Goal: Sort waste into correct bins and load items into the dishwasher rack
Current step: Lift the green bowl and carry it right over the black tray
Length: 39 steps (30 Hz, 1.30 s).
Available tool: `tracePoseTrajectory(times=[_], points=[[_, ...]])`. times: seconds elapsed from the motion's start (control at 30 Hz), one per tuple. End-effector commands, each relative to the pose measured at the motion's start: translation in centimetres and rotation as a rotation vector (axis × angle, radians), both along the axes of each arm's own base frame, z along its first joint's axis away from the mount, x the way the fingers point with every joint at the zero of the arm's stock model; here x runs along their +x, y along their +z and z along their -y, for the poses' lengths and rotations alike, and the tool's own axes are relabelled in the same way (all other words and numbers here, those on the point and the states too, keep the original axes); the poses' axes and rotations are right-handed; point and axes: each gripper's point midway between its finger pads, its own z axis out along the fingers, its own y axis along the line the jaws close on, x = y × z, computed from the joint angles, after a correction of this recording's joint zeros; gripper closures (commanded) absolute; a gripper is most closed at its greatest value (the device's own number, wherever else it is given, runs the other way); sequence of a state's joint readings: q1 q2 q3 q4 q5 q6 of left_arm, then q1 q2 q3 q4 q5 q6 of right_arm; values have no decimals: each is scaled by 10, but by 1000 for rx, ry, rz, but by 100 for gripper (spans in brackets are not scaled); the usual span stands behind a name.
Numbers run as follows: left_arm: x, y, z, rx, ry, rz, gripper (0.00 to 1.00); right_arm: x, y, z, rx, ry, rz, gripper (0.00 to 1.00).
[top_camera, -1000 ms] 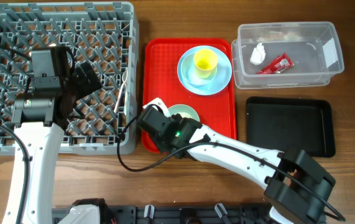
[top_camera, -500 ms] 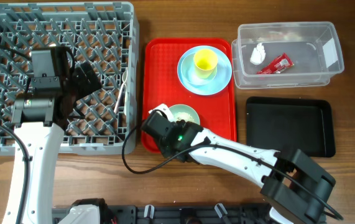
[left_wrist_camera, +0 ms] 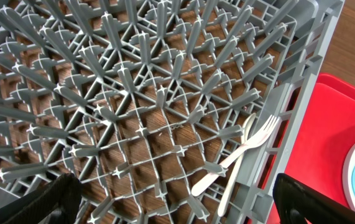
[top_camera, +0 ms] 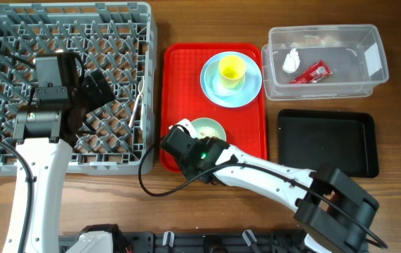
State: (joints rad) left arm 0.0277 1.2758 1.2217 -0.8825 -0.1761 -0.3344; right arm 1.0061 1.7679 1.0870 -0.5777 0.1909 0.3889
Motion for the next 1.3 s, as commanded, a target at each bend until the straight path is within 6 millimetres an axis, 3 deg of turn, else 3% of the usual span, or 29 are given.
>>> tracePoseTrajectory(times=[0.0,0.4,0.6,0.67,0.8,0.9,1.03,1.17,1.23,1.27], points=[[0,1,-5,25,4,0,0,-3,-6,4,-14,-4,-19,81],[0,1,-5,25,4,0,0,-8,-7,3,-9,3,-48,96],[0,1,-5,25,4,0,0,-3,-3,5,-6,-8,-37,96],[0,1,-5,25,4,0,0,6,13,8,18,-62,-31,96],[0,1,-5,25,4,0,0,29,64,24,101,-160,2,96],[0,1,-5,25,4,0,0,45,104,52,191,-241,27,96],[0,1,-5,25,4,0,0,60,141,118,229,-408,69,96],[0,1,-5,25,4,0,0,60,156,187,207,-592,74,96],[0,1,-5,25,4,0,0,55,149,216,176,-666,33,96],[0,1,-5,25,4,0,0,53,146,220,178,-666,10,96]])
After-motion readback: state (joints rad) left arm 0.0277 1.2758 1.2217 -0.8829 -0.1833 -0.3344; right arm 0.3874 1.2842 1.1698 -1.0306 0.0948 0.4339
